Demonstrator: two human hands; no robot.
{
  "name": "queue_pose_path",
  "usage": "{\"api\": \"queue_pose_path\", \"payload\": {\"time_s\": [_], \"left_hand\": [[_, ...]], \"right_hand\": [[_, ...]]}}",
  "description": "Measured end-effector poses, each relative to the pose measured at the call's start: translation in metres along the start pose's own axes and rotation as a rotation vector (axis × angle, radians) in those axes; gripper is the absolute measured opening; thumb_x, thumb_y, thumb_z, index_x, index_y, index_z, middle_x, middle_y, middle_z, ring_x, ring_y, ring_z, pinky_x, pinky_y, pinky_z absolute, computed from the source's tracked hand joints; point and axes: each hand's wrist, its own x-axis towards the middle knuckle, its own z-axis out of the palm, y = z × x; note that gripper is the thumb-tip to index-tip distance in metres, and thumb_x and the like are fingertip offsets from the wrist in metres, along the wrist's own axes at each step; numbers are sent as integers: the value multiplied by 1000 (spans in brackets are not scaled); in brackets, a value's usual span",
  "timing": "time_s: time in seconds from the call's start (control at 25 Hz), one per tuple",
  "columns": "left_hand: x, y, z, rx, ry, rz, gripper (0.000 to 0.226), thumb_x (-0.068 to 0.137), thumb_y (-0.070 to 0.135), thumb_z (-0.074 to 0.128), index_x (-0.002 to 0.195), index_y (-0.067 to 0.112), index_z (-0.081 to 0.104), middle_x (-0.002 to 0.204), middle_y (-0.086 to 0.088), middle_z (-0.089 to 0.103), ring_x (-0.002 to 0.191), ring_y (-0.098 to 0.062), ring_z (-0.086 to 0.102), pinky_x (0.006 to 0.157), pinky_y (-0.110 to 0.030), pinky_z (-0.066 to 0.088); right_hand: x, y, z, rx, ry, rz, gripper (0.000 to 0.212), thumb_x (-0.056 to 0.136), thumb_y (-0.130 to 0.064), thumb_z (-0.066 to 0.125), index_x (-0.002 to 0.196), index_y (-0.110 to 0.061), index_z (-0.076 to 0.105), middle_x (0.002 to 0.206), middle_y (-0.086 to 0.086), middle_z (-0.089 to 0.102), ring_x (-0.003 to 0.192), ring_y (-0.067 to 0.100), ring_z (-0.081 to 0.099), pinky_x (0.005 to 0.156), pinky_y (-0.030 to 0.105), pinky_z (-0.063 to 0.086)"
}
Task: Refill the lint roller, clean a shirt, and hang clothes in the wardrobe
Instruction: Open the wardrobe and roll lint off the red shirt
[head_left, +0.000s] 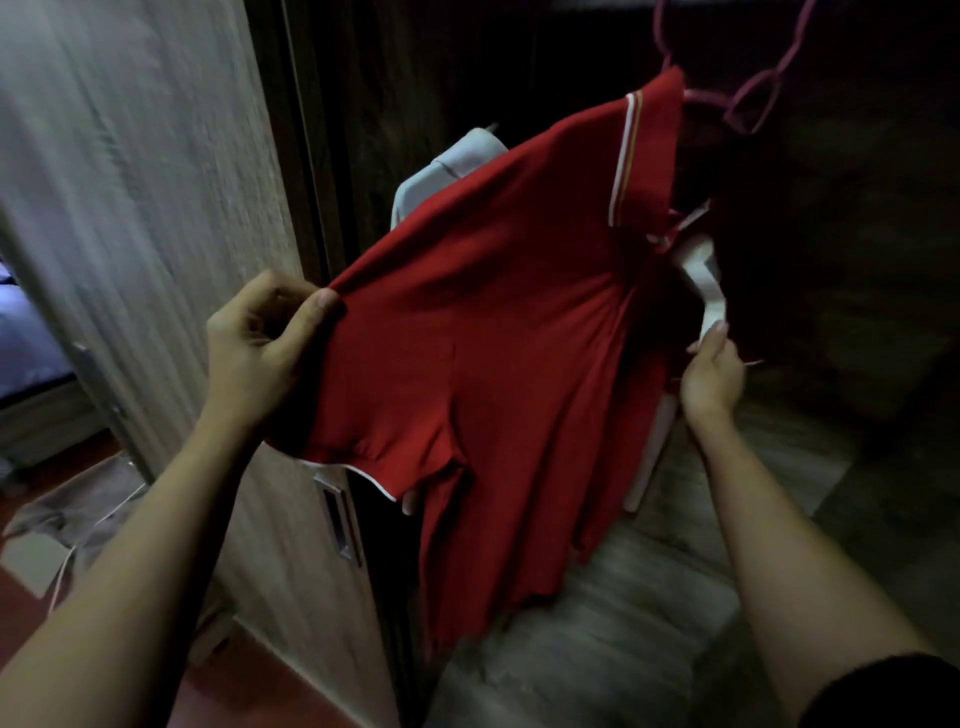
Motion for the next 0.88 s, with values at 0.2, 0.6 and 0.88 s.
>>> {"api": "queue_pose_path", "payload": {"time_s": [0.2,0.6,0.88], "left_hand": [[2,-2,-2,20,-1,15,21,88,16,63,77,33,57,69,29,63,61,11,53,60,-6,41],[1,-2,-1,13,9,21,21,89,16,63,78,33,57,68,32,62,62,12,54,61,-6,40],[1,-2,1,27,11,12,21,89,17,62,78,34,56,69,32,62,63,13,53,62,-6,40]], "right_hand": [[-108,79,26,-124,-367,81,48,99,-32,31,80,0,60,88,31,62,86,37,60,67,33,35],[-76,69,2,-133,-255,83,48,100,-29,29,93,6,60,100,32,63,96,41,60,77,38,42],[-52,39,13,-81,-198,4,48,100,-31,28,92,4,60,95,30,63,91,37,61,73,35,40]]}}
